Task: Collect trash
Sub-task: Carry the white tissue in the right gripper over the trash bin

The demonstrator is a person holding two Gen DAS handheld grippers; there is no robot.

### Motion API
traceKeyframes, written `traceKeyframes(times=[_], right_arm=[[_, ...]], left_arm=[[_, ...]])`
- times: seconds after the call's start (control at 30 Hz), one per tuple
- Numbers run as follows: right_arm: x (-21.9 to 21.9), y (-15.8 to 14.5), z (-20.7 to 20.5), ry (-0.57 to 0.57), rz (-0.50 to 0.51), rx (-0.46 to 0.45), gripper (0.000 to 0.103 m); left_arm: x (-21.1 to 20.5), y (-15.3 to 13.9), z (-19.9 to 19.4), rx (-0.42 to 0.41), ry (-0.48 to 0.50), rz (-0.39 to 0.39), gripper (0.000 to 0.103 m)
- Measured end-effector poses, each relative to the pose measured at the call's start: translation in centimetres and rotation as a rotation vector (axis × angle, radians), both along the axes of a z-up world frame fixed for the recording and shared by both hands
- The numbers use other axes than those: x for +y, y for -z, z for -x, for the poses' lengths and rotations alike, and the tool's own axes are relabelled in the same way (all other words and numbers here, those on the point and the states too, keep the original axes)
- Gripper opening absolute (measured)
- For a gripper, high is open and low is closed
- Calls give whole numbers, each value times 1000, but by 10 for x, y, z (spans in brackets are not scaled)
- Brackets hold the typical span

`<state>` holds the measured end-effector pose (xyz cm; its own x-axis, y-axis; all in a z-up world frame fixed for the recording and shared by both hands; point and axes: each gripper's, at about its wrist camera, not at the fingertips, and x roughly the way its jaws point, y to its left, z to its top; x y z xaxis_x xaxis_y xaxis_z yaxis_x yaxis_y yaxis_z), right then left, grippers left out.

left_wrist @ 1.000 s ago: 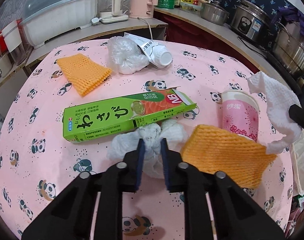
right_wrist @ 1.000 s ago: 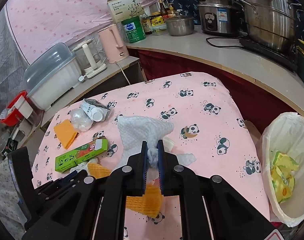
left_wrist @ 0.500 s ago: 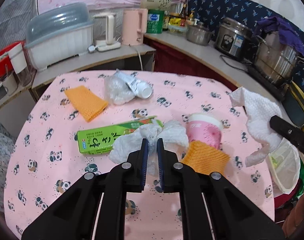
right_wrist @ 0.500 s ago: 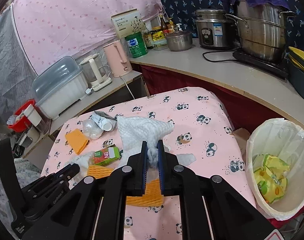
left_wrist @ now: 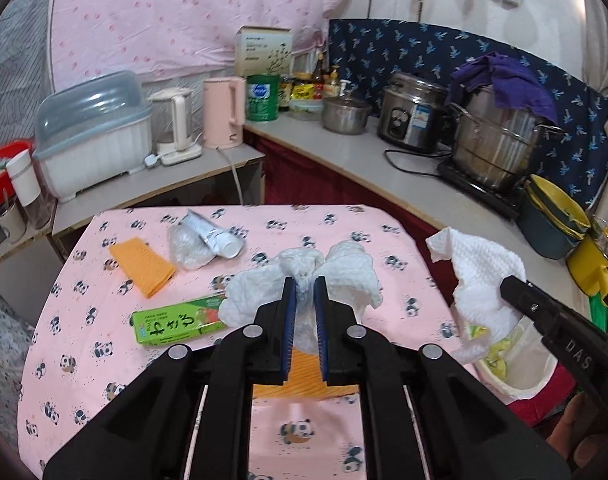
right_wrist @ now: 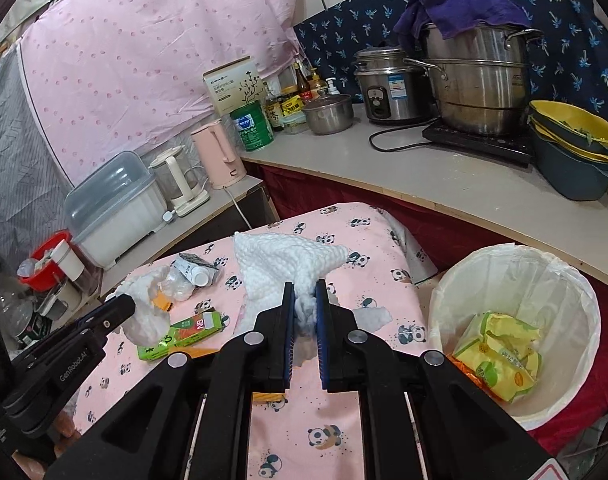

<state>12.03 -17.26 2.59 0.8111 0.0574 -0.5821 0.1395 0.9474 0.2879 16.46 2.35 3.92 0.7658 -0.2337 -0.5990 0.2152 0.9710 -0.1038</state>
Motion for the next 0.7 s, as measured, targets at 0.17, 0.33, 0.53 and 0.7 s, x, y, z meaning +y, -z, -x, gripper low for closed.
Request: traceKeyframes(times=[0.17,0.33,0.53,0.7], right_arm=[[-22,-3,18,42,-2,-11,9],[-49,-4,35,95,-5,-15,9],[-85,0,58,168,-11,-9,9],[-116,10,76,228,-19,6,9]], left_arm=[[-29,-12,12,-26,57,-2,9],[-61,-14,22,-32,114,-11,9],[-105,-11,32,-30,187,-29,9],[-141,-4,39,-16,250,-48,10]])
